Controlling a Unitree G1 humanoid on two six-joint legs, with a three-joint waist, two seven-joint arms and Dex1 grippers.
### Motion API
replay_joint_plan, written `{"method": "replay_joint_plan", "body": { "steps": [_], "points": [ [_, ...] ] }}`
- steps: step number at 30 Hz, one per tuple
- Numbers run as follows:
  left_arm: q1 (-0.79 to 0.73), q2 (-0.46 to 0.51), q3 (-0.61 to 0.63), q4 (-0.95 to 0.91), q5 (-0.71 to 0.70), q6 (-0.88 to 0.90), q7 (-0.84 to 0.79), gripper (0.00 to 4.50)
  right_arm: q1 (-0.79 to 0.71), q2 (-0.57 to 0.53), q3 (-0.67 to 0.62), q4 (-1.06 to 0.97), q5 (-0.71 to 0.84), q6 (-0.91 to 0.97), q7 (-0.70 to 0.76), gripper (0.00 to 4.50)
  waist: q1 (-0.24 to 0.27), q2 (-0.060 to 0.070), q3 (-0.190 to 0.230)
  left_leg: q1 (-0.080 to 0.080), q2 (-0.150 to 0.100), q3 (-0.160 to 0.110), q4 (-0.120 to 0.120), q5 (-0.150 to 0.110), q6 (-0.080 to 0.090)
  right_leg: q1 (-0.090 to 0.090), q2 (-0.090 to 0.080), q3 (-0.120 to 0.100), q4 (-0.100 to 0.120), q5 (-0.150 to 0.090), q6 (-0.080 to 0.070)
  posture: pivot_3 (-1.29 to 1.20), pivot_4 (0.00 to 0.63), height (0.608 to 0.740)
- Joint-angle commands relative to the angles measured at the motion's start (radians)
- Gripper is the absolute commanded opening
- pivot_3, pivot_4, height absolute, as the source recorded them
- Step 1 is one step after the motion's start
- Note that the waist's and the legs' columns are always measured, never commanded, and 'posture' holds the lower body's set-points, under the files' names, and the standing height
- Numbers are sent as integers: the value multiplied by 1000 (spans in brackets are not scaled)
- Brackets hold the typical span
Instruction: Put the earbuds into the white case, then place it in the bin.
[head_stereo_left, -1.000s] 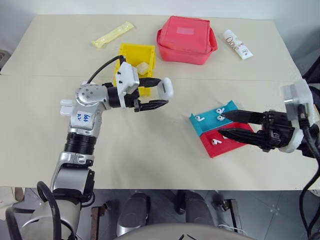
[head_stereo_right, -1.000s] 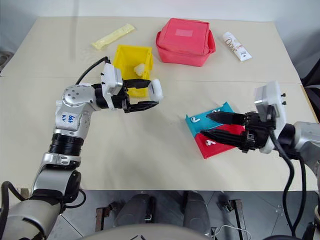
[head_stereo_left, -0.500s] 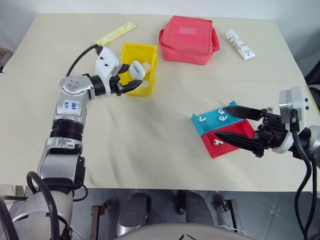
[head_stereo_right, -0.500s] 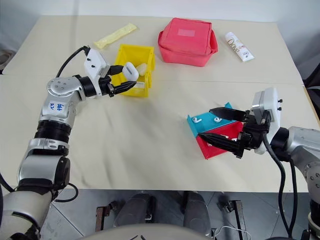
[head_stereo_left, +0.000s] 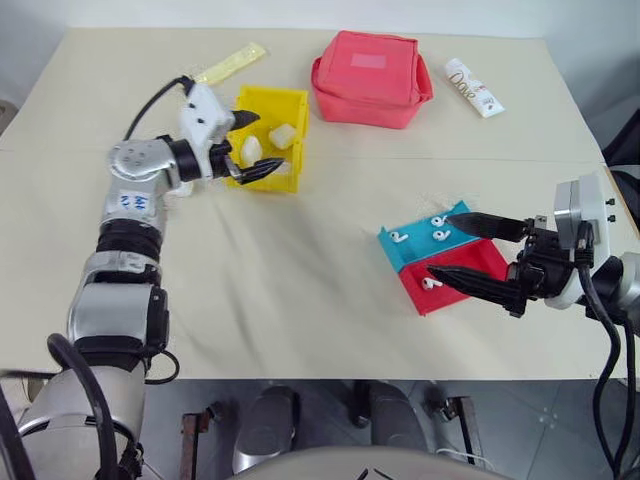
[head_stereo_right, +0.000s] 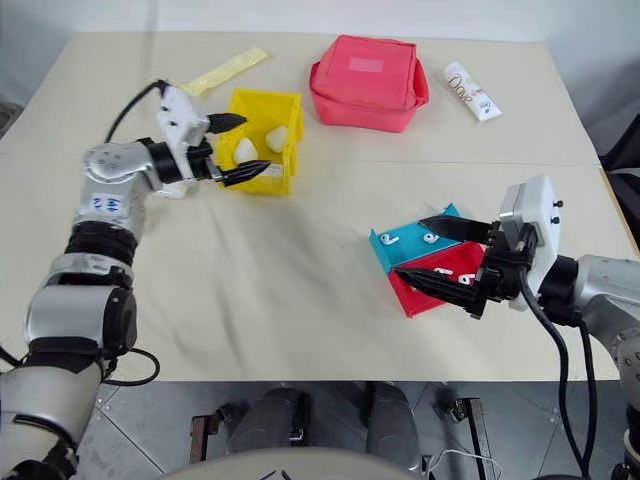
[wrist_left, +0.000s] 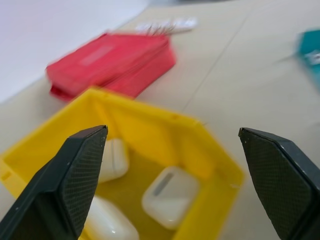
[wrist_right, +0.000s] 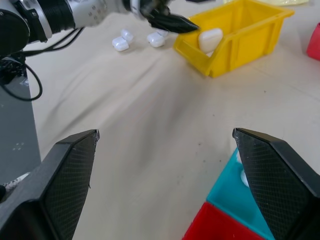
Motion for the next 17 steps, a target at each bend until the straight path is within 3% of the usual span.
{"method": "replay_joint_plan", "body": {
  "steps": [1, 7, 13, 17],
  "points": [
    [114, 67, 52, -205, -103, 44, -120, 4468, 29, -45, -18, 37, -56, -76, 111, 4500, -2, 0, 0, 0, 0, 0, 0, 0, 0, 0, 0, 0, 0, 0, 0, 0, 150, 740],
    [338, 175, 123, -443, -244, 206, -244, 4468, 94, -122, 32, 175, -188, -172, 289, 4500, 1, 0, 0, 1, 4, 0, 1, 0, 0, 0, -1, 0, 1, 0, 0, 0, 150, 740],
    [599, 254, 223, -633, -357, 310, -300, 4468, 55, -136, 91, 337, -278, -266, 402, 4500, -5, 0, 0, 3, 4, 0, 1, -1, 0, 0, -2, 3, 3, -1, -1, 0, 150, 740],
    [640, 256, 239, -652, -384, 316, -317, 4468, 10, -125, 118, 380, -302, -286, 422, 4500, 1, 1, 0, 5, 5, -1, 0, -1, -1, 1, -2, 2, 4, -1, -3, 0, 150, 740]
  ]
}}
